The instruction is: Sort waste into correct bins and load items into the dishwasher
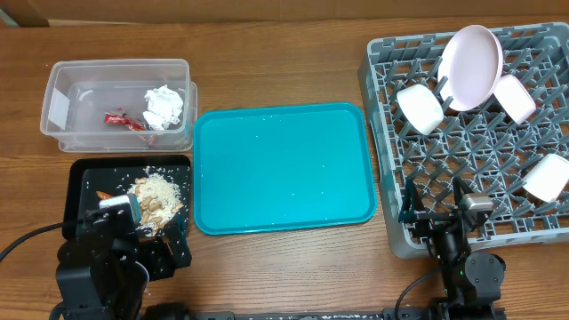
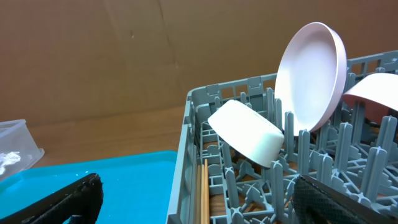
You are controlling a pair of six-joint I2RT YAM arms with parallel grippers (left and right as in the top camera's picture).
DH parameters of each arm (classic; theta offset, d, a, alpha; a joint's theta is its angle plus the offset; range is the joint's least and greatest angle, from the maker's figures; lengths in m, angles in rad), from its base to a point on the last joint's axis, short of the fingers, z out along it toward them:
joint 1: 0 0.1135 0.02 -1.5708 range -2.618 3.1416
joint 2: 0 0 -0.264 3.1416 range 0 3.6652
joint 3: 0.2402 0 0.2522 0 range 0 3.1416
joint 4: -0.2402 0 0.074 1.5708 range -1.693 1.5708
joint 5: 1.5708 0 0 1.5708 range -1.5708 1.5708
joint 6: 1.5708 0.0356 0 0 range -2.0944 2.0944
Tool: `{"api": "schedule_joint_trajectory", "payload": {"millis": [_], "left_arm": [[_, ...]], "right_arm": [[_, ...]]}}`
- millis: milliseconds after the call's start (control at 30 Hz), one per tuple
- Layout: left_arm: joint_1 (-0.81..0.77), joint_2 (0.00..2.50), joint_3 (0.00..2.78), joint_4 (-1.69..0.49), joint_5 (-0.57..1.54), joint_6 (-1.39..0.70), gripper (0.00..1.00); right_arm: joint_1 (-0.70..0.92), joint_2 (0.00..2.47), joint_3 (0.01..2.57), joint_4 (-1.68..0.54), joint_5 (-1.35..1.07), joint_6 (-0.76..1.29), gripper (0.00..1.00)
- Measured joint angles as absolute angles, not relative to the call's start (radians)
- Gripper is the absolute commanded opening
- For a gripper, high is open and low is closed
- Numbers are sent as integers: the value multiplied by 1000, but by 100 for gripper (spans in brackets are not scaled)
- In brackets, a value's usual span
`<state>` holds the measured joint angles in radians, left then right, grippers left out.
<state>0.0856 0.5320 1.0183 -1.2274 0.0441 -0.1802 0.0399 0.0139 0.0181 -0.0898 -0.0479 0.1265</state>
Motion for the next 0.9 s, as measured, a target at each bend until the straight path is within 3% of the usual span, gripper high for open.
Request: {"api": "schedule_joint_trajectory", "payload": {"millis": [700, 900], "left_arm": [[85, 527, 1011, -1234, 31, -180, 100], [44, 399, 838, -957, 19, -151, 100]], "right_arm": [[40, 14, 18, -89, -48, 126, 100], [40, 14, 18, -90, -48, 126, 100]]}}
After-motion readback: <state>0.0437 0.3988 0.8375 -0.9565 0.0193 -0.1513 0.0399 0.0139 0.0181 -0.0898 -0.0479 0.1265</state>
